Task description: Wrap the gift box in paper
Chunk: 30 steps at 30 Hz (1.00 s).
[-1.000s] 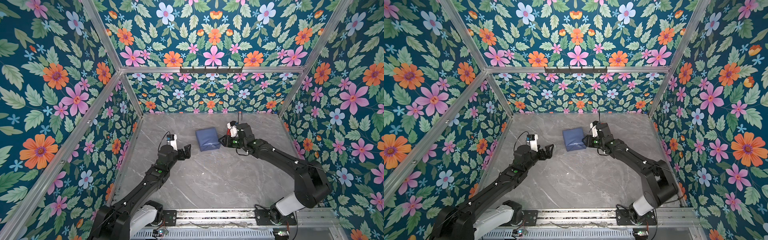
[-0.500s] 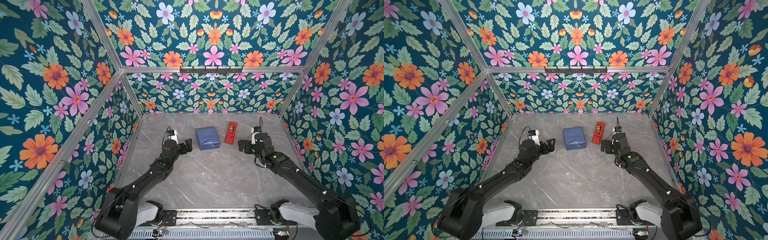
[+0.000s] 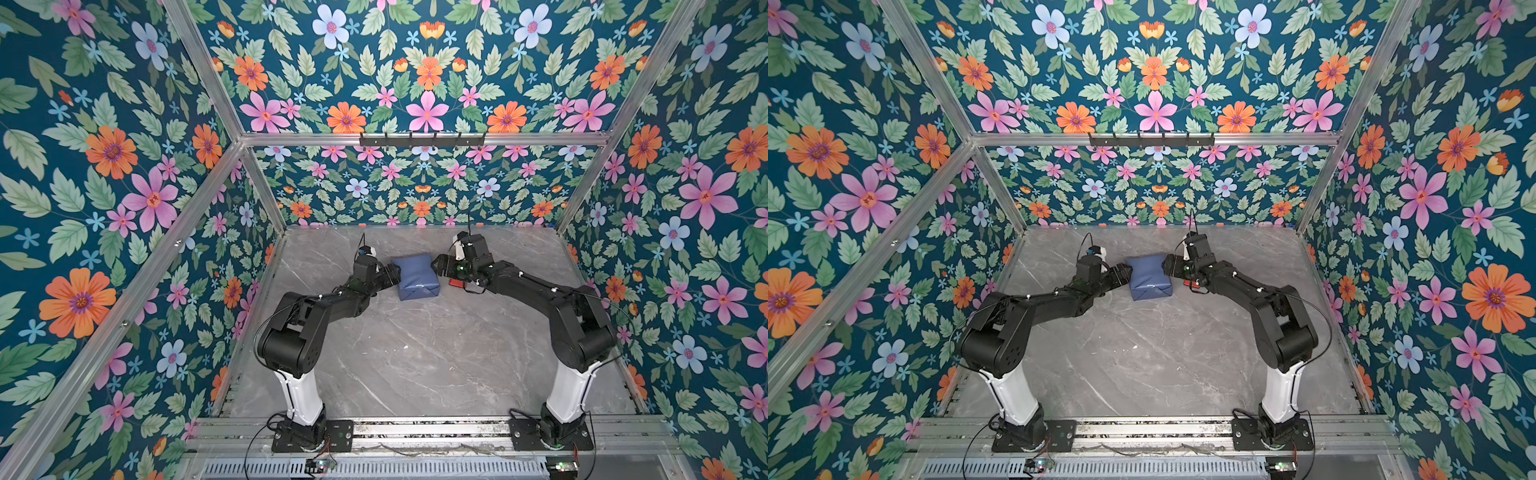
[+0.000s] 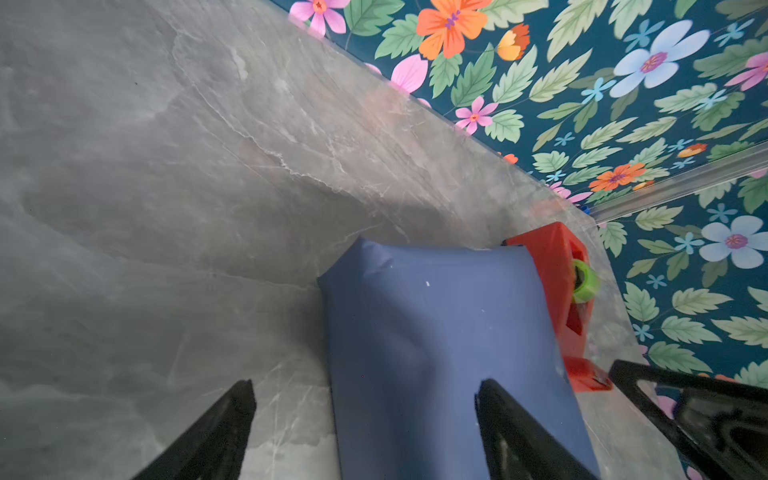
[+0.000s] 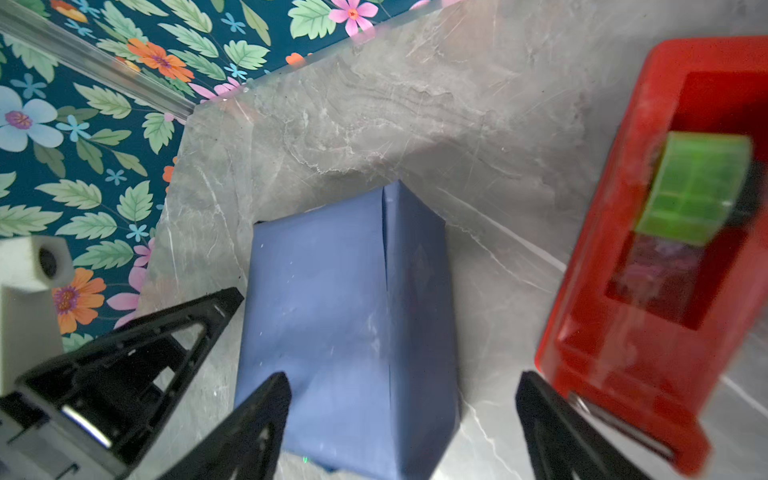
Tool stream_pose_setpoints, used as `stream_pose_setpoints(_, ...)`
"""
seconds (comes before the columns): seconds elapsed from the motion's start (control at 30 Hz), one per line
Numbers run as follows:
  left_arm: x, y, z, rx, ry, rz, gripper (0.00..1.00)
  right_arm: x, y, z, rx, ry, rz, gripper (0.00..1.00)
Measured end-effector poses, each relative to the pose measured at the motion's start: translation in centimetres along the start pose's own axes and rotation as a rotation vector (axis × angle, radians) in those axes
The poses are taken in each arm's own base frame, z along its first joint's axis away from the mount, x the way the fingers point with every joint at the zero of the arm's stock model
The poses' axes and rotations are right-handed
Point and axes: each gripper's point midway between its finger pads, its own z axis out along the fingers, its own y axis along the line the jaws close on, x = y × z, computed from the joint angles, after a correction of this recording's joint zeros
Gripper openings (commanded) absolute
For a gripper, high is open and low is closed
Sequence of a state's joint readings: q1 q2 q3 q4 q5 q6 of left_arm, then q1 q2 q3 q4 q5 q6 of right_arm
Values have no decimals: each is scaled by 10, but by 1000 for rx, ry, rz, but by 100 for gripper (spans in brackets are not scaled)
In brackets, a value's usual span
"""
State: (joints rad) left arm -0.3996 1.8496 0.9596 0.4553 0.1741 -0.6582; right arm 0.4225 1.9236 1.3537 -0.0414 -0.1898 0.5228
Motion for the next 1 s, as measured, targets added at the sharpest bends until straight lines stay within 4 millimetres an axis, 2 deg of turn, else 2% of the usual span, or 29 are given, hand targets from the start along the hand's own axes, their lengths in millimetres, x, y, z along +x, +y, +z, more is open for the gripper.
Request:
stream_pose_setpoints(0.2, 1, -3, 15, 20, 17, -12, 84, 4, -6, 35, 7, 55, 34, 82)
stream_pose_setpoints(0.33, 5, -5, 24, 43, 39, -19, 80, 11, -7, 45, -1, 86, 60, 78)
stream_pose_setpoints(0.5, 15, -16, 24, 112, 69, -22, 73, 16, 2, 45, -62, 105, 64, 64)
stream_pose_setpoints(0.63, 43, -28, 4, 191, 130, -52, 72, 44, 14, 29, -117, 161, 74, 60)
stream_pose_setpoints(0.73, 61, -30, -19, 232, 157, -95, 72, 72, 20, 6, -141, 203, 79, 60)
stream_pose_setpoints(0.83, 68, -32, -43, 264, 161, -119, 75, 98, 22, -23, -162, 227, 89, 64)
stream_pose_setpoints(0.9, 66, -35, -60, 280, 141, -113, 80, 103, 17, -45, -153, 214, 95, 73)
stream_pose_setpoints(1.0, 54, -29, -87, 253, 81, -84, 87, 92, 4, -82, -89, 127, 75, 82)
